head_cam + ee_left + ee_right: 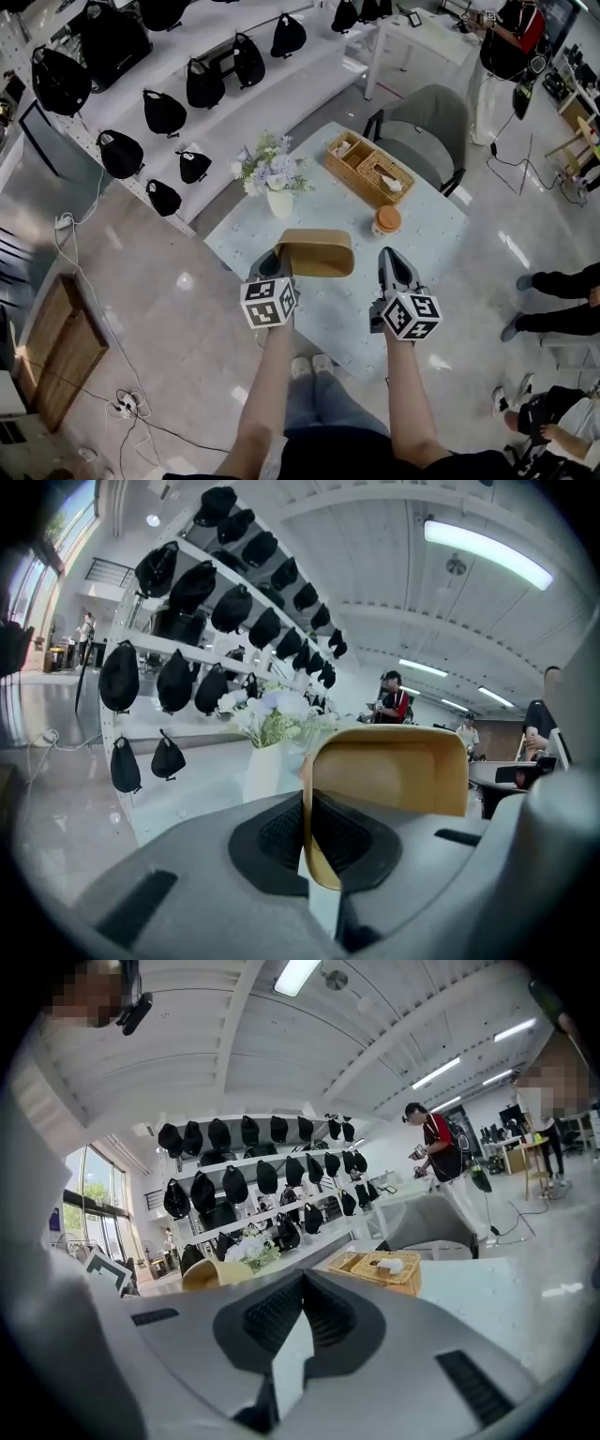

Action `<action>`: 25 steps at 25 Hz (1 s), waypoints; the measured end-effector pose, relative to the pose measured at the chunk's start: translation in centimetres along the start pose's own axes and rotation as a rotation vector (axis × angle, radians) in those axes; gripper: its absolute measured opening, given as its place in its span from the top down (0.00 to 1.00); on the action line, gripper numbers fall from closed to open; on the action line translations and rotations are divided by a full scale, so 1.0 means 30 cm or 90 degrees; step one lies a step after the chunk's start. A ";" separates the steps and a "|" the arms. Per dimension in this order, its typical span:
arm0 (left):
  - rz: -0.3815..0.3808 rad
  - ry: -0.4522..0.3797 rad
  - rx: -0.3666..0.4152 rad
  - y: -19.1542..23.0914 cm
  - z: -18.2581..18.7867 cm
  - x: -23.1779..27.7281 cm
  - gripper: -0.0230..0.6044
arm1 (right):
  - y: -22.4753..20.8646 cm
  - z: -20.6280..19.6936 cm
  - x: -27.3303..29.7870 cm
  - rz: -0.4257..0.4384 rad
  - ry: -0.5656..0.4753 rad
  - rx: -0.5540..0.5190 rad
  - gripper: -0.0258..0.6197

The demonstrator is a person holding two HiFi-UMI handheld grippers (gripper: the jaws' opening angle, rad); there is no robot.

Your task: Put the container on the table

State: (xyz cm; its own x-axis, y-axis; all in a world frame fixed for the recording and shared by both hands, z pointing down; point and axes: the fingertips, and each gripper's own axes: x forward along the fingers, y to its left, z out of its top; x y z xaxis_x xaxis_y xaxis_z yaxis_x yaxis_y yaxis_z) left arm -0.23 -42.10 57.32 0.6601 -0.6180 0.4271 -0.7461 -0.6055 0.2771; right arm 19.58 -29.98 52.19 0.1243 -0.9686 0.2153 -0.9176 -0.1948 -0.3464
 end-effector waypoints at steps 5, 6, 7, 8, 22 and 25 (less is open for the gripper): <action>0.019 0.060 -0.020 0.032 -0.092 0.139 0.95 | -0.023 -0.074 0.099 0.015 0.030 0.005 0.96; 0.023 0.071 -0.024 0.040 -0.110 0.165 0.95 | -0.027 -0.090 0.119 0.018 0.035 0.006 0.96; 0.027 0.083 -0.027 0.048 -0.129 0.190 0.95 | -0.029 -0.107 0.139 0.022 0.041 0.008 0.96; 0.031 0.096 -0.030 0.055 -0.149 0.214 0.95 | -0.031 -0.126 0.159 0.026 0.048 0.009 0.96; 0.078 0.328 -0.061 0.134 -0.428 0.404 0.95 | -0.066 -0.309 0.316 0.053 0.099 0.033 0.96; 0.084 0.359 -0.055 0.148 -0.463 0.420 0.95 | -0.063 -0.321 0.315 0.053 0.102 0.035 0.96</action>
State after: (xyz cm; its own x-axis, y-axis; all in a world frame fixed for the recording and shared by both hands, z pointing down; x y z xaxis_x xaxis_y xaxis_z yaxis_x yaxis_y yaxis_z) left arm 3.55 -45.60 75.89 0.4310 -0.3080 0.8482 -0.8386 -0.4837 0.2505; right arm 18.87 -37.28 63.67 -0.0174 -0.9455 0.3253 -0.8999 -0.1270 -0.4173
